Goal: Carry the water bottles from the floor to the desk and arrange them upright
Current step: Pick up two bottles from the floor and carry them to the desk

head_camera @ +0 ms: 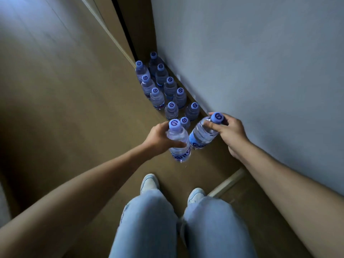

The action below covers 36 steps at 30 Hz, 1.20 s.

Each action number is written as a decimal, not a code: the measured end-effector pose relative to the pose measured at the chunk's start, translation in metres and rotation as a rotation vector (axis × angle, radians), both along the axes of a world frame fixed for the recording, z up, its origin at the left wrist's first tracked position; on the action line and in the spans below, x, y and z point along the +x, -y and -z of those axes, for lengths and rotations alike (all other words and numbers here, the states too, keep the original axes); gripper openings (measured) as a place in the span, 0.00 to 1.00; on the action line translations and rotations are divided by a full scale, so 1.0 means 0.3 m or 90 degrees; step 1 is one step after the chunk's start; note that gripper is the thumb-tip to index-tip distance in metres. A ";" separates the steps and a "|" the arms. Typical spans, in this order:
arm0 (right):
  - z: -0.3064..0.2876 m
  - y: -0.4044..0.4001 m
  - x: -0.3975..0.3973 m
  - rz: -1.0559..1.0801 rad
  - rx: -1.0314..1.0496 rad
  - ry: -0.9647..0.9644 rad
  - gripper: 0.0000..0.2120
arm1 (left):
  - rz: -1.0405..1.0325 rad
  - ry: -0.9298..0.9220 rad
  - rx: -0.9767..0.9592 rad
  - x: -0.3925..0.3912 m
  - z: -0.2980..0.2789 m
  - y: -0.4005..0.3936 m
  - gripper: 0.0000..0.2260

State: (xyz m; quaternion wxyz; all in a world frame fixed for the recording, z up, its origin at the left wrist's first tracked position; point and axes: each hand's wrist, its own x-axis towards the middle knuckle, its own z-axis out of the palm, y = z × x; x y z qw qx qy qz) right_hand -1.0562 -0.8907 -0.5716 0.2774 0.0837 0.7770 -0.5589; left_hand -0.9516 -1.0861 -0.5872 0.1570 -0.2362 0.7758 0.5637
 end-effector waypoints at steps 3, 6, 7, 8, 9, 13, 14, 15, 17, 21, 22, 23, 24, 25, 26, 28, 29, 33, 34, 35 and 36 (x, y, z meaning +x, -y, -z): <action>-0.281 0.060 0.000 -0.043 -0.031 0.009 0.11 | -0.021 0.005 0.019 0.018 -0.287 0.052 0.19; -0.561 0.136 -0.008 -0.090 -0.053 -0.002 0.12 | -0.029 -0.007 0.029 0.025 -0.563 0.117 0.21; -0.661 0.167 -0.011 -0.114 -0.054 -0.014 0.12 | -0.035 -0.015 0.028 0.029 -0.657 0.144 0.20; -0.758 0.200 -0.017 -0.136 -0.054 -0.028 0.13 | -0.041 -0.023 0.024 0.031 -0.749 0.169 0.19; -0.838 0.228 -0.020 -0.152 -0.052 -0.039 0.12 | -0.045 -0.031 0.018 0.034 -0.823 0.189 0.18; -1.187 0.413 -0.043 -0.210 -0.056 -0.085 0.10 | -0.096 -0.069 -0.052 0.044 -1.166 0.316 0.16; -1.252 0.459 -0.044 -0.217 -0.061 -0.095 0.10 | -0.108 -0.077 -0.064 0.048 -1.227 0.344 0.15; -1.323 0.518 -0.049 -0.225 -0.068 -0.110 0.10 | -0.124 -0.086 -0.078 0.052 -1.293 0.388 0.15; -1.448 0.640 -0.049 -0.237 -0.077 -0.134 0.10 | -0.160 -0.093 -0.105 0.070 -1.417 0.487 0.15; -1.651 0.892 -0.051 -0.261 -0.115 -0.185 0.09 | -0.246 -0.138 -0.128 0.111 -1.617 0.707 0.16; -1.693 0.959 -0.049 -0.270 -0.129 -0.198 0.09 | -0.264 -0.156 -0.137 0.123 -1.661 0.771 0.17; -1.731 1.027 -0.050 -0.277 -0.148 -0.209 0.09 | -0.277 -0.175 -0.150 0.130 -1.704 0.837 0.17; -1.763 1.084 -0.051 -0.279 -0.165 -0.219 0.09 | -0.287 -0.191 -0.162 0.134 -1.740 0.892 0.18; -1.799 1.153 -0.052 -0.280 -0.182 -0.227 0.10 | -0.301 -0.205 -0.171 0.138 -1.779 0.961 0.18; -1.831 1.221 -0.050 -0.277 -0.198 -0.231 0.12 | -0.312 -0.218 -0.180 0.141 -1.817 1.025 0.19; -1.887 1.361 -0.058 -0.278 -0.241 -0.228 0.16 | -0.323 -0.245 -0.194 0.136 -1.881 1.158 0.21; -1.908 1.422 -0.065 -0.284 -0.261 -0.224 0.15 | -0.327 -0.260 -0.196 0.130 -1.903 1.211 0.21; -1.981 1.740 -0.132 -0.333 -0.316 -0.225 0.08 | -0.355 -0.313 -0.244 0.073 -1.969 1.469 0.22; -1.991 1.809 -0.149 -0.347 -0.318 -0.227 0.08 | -0.361 -0.317 -0.256 0.057 -1.974 1.528 0.22; -2.002 1.894 -0.174 -0.365 -0.321 -0.228 0.08 | -0.372 -0.320 -0.266 0.034 -1.981 1.602 0.22; -2.009 1.977 -0.201 -0.384 -0.327 -0.225 0.08 | -0.381 -0.320 -0.279 0.009 -1.988 1.675 0.22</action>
